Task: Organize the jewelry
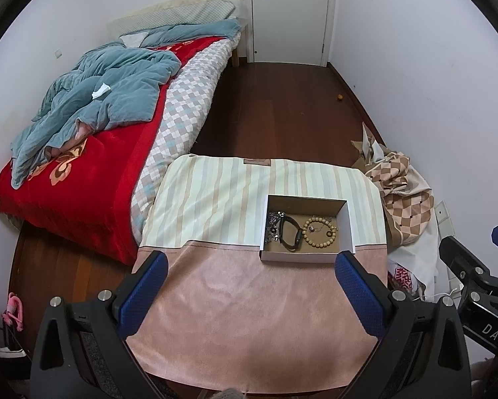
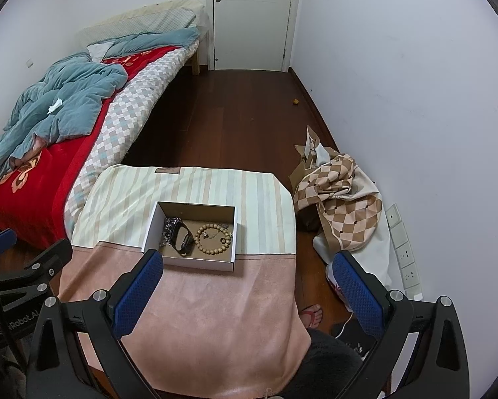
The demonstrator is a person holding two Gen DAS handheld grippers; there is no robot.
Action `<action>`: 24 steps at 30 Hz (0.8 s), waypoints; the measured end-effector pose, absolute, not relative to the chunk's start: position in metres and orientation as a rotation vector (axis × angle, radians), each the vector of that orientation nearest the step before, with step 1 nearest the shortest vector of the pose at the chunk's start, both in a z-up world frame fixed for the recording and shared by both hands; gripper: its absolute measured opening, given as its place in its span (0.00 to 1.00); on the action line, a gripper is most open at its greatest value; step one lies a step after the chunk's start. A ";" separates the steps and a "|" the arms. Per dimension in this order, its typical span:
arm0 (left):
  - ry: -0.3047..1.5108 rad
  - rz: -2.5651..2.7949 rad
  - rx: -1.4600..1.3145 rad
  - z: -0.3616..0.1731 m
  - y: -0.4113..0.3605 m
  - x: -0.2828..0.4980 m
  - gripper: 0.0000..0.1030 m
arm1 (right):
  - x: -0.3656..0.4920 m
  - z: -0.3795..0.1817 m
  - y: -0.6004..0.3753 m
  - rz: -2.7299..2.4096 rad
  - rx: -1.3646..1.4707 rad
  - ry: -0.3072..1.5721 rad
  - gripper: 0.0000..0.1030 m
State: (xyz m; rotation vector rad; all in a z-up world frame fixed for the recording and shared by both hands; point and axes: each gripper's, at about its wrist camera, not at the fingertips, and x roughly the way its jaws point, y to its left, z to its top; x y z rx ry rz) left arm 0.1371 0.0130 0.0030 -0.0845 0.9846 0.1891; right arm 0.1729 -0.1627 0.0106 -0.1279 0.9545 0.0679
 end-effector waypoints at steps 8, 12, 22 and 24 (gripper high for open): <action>0.978 0.191 -0.086 0.003 0.014 0.134 0.99 | 0.171 0.009 -0.164 0.071 -0.128 0.955 1.00; 0.973 0.195 -0.083 0.005 0.014 0.134 0.99 | 0.171 0.009 -0.164 0.071 -0.127 0.956 1.00; 0.975 0.195 -0.080 0.008 0.010 0.134 0.99 | 0.168 0.008 -0.165 0.068 -0.128 0.956 1.00; 0.976 0.196 -0.082 0.007 0.011 0.134 0.99 | 0.167 0.007 -0.165 0.068 -0.128 0.959 1.00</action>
